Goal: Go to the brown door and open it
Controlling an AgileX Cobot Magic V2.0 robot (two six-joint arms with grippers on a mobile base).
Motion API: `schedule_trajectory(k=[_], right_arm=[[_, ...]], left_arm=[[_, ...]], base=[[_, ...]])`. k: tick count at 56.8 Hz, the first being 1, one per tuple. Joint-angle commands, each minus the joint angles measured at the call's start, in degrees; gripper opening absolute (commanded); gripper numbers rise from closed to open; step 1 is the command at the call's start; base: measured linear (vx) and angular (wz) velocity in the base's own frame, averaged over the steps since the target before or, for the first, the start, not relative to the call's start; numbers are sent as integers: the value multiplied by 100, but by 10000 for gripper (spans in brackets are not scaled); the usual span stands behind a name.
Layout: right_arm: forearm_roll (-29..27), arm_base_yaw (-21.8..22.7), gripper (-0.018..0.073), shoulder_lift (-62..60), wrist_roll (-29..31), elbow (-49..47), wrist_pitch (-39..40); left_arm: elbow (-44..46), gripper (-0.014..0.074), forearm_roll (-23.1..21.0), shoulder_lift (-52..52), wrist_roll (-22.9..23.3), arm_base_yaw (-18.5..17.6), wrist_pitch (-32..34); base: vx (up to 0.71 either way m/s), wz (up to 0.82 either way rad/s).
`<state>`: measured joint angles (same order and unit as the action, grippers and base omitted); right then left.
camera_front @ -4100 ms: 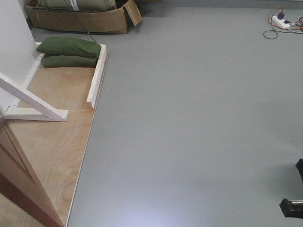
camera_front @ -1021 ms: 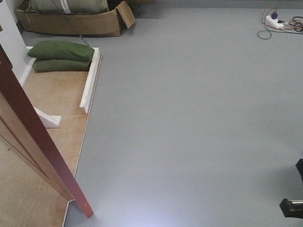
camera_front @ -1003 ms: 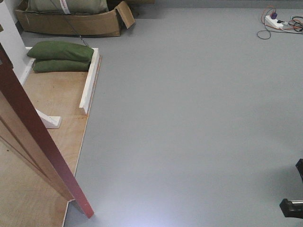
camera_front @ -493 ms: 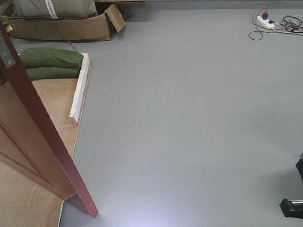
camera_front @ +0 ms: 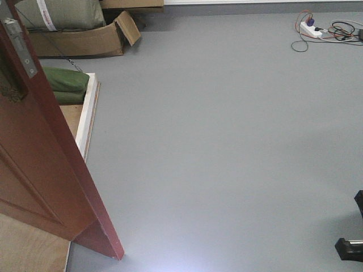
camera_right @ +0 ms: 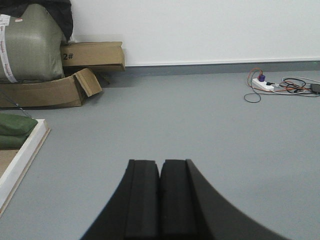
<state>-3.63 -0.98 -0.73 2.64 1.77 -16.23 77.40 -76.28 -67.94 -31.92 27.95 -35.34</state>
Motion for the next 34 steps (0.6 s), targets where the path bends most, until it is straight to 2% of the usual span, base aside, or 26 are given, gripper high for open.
schedule_trajectory(k=[1, 34], right_arm=[[4, 8, 0, -56, 32, 28, 474], [4, 8, 0, -56, 32, 28, 474]], left_arm=[[191, -3, -281, 84, 14, -36, 96], [191, -3, -281, 84, 14, -36, 96]], base=[[21, -2], [22, 0]])
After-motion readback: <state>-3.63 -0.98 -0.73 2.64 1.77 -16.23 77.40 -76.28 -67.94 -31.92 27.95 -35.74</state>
